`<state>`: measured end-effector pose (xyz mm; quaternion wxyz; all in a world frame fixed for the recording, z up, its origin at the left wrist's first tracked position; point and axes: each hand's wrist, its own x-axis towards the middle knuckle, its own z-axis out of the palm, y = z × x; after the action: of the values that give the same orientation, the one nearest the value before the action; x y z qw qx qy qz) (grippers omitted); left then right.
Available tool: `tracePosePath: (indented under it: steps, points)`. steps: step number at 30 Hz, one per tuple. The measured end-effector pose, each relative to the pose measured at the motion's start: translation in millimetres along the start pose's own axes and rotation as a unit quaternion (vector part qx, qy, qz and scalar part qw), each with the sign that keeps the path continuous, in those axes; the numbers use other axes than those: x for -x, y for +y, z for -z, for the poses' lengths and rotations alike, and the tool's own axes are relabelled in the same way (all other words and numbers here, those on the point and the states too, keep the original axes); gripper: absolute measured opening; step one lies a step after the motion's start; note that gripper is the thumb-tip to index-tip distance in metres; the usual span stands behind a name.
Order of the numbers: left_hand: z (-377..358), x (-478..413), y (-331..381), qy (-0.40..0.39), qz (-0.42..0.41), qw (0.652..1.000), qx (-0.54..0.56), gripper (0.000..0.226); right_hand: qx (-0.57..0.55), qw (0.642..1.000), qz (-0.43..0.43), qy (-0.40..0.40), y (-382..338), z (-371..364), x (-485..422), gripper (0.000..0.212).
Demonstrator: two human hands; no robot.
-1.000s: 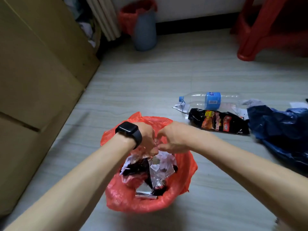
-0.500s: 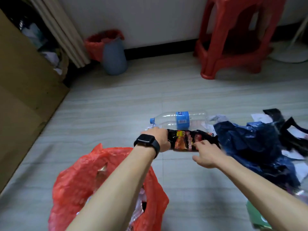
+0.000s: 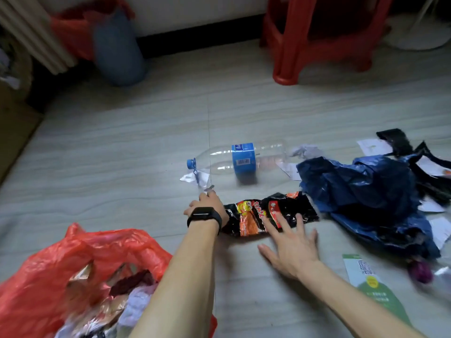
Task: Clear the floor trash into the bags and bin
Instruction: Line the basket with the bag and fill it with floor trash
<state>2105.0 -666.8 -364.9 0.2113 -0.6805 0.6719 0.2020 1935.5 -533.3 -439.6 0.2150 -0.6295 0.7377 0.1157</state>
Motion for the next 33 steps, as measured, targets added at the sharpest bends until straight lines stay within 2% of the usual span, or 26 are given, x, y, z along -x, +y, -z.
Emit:
tracePosePath:
  steps: [3,8,13,18,24,26,30,33]
  points:
    - [-3.5,-22.8,-0.5,0.025,0.018,0.999,0.017,0.067,-0.012,1.000,0.005,-0.003,9.2,-13.7,20.6,0.078]
    - [-11.8,-49.0,-3.7,0.046,-0.015,0.999,0.018,0.066,-0.003,1.000,0.028,-0.010,5.4,2.8,11.4,0.071]
    - [-15.5,-69.3,-4.2,0.020,-0.033,0.999,0.001,0.069,0.020,0.999,0.038,-0.001,2.4,-4.8,1.0,0.071]
    - [-16.7,-62.1,-2.3,0.101,-0.071,0.992,-0.028,0.039,0.022,0.998,0.051,-0.006,8.9,-6.8,-3.2,0.074]
    - [-34.8,-24.9,5.7,0.118,-0.110,0.986,0.033,0.016,-0.009,0.999,0.038,-0.034,5.9,6.8,-2.7,0.080]
    - [-46.0,-13.0,4.6,0.133,-0.105,0.985,0.040,0.016,-0.023,0.999,0.019,-0.033,2.2,11.8,-3.0,0.081]
    - [-62.8,3.6,0.8,0.132,-0.067,0.988,0.035,0.030,-0.012,1.000,-0.020,0.003,-5.7,12.3,4.0,0.074]
    - [-70.1,10.5,-3.4,0.118,-0.047,0.991,0.029,0.027,-0.045,0.999,-0.025,0.019,-10.7,10.4,13.5,0.076]
